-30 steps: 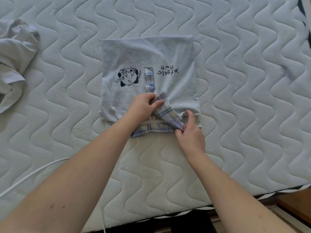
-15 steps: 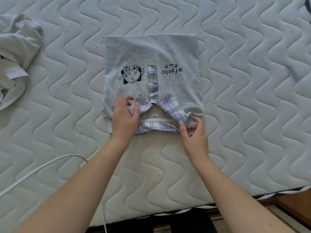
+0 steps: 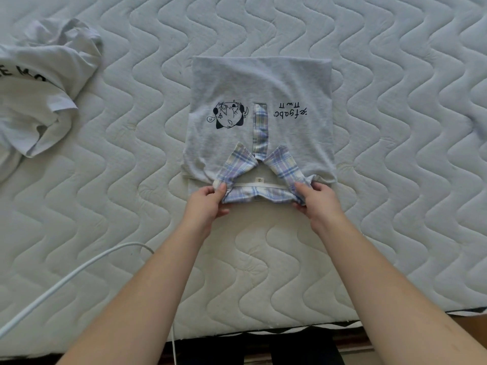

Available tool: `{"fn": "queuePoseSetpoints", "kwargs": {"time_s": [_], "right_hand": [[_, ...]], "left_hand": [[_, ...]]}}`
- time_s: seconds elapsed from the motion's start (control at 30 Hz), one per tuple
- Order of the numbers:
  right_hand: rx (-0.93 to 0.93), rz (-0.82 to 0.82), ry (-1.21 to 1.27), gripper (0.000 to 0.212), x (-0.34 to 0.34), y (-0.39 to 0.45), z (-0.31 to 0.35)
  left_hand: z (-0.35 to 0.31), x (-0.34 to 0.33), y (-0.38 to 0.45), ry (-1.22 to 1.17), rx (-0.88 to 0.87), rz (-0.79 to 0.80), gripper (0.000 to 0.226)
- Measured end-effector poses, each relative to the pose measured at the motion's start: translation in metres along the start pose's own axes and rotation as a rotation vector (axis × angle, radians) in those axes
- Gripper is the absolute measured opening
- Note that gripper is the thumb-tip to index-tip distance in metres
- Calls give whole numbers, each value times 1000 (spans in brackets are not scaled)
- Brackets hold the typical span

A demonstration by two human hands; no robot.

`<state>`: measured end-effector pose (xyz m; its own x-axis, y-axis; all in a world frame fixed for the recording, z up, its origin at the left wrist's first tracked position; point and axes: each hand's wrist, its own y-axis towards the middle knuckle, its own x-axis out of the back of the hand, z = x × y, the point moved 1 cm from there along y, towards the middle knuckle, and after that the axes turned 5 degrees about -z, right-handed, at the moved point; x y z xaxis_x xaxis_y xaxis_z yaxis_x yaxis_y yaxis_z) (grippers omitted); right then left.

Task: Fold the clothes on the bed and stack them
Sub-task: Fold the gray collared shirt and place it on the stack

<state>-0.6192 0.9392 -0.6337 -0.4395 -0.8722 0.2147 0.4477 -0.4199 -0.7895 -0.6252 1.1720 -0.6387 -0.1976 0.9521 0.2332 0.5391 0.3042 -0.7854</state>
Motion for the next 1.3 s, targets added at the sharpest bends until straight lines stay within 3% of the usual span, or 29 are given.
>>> {"fn": "queuePoseSetpoints", "kwargs": {"time_s": [0.1, 0.2, 0.33, 0.47, 0.57, 0.67, 0.77, 0.87, 1.1, 1.3], "right_hand": [[-14, -9, -11, 25, -2, 2, 2], [69, -35, 25, 30, -3, 4, 6], [188, -12, 85, 33, 0, -2, 1], [273, -91, -243, 20, 12, 1, -18], [323, -184, -464, 25, 21, 4, -21], [369, -236, -502, 32, 30, 5, -19], [448, -373, -414, 36, 39, 6, -9], [418, -421, -357, 44, 45, 17, 1], [279, -284, -359, 43, 38, 42, 17], [374, -310, -481, 27, 38, 44, 24]], "left_hand": [[-10, 3, -1, 90, -145, -25, 13], [-23, 7, -2, -10, -284, -39, 7], [-17, 7, 1, -4, -366, -63, 33], [9, 10, 6, 217, -267, -165, 31], [15, 10, 5, 314, -261, -231, 29], [9, 11, 2, 413, -344, -315, 28], [-6, 23, 6, 307, -463, -497, 24], [-20, 35, 23, 248, -412, -553, 36], [-33, 38, 51, 218, -200, -422, 37], [-35, 39, 50, 181, -240, -432, 24]]}}
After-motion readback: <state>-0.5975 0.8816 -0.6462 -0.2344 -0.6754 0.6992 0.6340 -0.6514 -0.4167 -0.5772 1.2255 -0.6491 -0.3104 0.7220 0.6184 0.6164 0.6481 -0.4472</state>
